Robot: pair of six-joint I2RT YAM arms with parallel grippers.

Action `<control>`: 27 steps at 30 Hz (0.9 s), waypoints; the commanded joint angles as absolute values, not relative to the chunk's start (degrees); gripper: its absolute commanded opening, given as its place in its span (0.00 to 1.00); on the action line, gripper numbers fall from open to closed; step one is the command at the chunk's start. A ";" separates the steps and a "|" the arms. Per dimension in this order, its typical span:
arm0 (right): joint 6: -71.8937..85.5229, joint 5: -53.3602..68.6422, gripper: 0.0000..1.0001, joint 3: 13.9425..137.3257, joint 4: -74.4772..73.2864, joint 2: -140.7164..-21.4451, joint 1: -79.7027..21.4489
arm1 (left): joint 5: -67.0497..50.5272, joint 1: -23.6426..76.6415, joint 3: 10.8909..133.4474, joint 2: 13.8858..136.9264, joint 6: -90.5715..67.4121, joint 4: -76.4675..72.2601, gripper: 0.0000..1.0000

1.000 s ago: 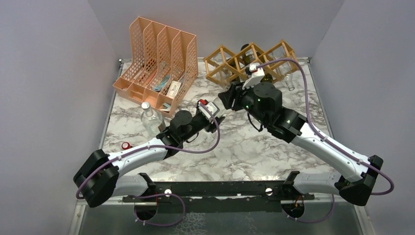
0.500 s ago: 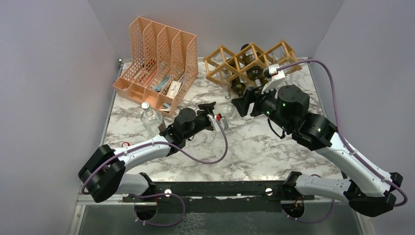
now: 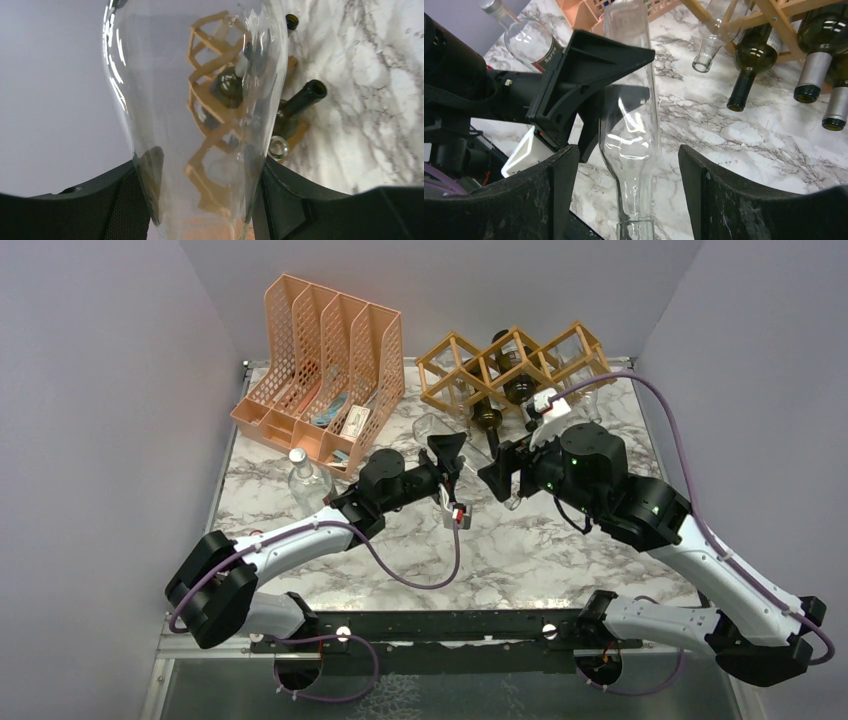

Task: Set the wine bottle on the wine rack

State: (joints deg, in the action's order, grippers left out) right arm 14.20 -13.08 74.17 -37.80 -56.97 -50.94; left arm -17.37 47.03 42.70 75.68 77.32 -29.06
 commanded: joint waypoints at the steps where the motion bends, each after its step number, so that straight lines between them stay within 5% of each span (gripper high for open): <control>1: 13.83 -9.23 0.75 72.49 -39.91 -57.38 -51.24 | -20.44 48.09 45.56 75.62 89.86 -33.22 0.00; 22: 15.56 -9.55 0.76 65.60 -36.39 -63.15 -51.20 | -20.05 50.99 45.27 75.16 89.35 -33.04 0.00; 24: 15.95 -10.32 0.72 64.99 -35.56 -63.20 -51.12 | -19.73 51.06 45.26 74.95 88.81 -32.96 0.00; 27: 16.16 -11.16 0.53 64.28 -34.31 -62.95 -51.23 | -19.00 51.19 45.05 74.60 87.62 -32.96 0.08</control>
